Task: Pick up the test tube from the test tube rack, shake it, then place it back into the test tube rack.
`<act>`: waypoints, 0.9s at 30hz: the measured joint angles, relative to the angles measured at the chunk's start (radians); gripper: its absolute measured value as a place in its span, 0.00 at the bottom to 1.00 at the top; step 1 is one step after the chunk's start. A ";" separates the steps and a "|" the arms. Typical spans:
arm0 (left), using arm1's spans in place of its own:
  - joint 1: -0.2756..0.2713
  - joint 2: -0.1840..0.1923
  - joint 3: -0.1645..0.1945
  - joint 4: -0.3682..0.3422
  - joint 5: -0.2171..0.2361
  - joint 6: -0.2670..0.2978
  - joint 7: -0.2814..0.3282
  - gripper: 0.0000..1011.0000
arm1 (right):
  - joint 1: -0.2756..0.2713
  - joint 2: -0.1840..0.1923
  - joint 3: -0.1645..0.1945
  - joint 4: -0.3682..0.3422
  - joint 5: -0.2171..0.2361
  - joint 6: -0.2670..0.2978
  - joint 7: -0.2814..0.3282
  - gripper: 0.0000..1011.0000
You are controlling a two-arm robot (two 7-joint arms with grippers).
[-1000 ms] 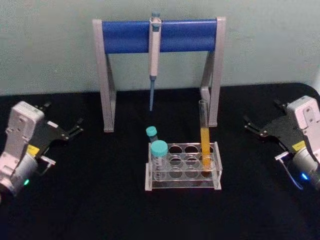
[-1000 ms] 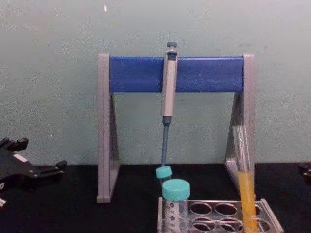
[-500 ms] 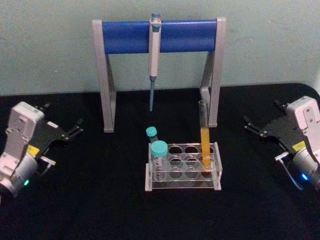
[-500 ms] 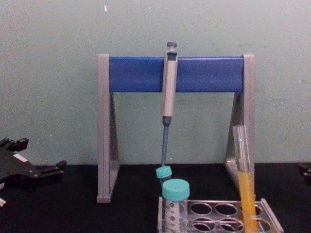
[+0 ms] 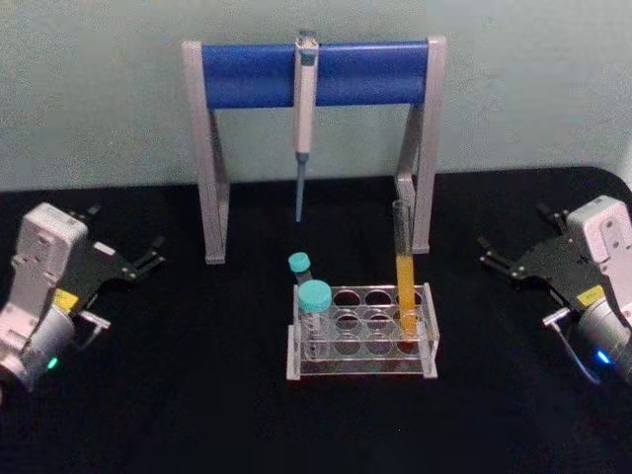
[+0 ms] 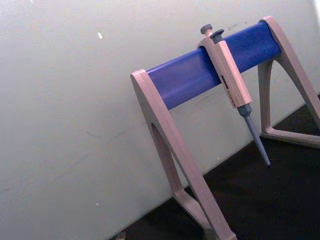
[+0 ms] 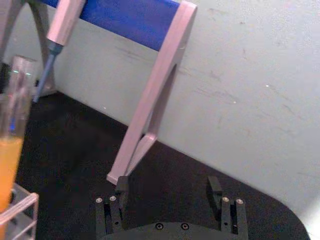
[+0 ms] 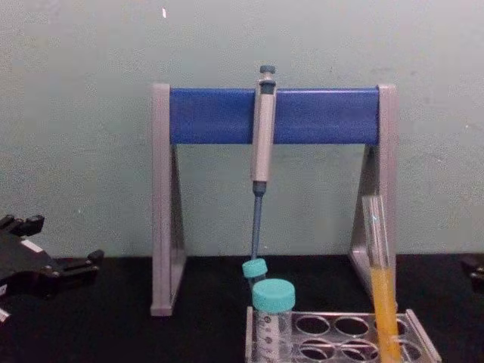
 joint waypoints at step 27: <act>0.000 0.000 0.000 0.000 0.000 0.000 0.000 0.99 | -0.162 0.044 0.079 -0.255 0.150 0.151 0.182 0.99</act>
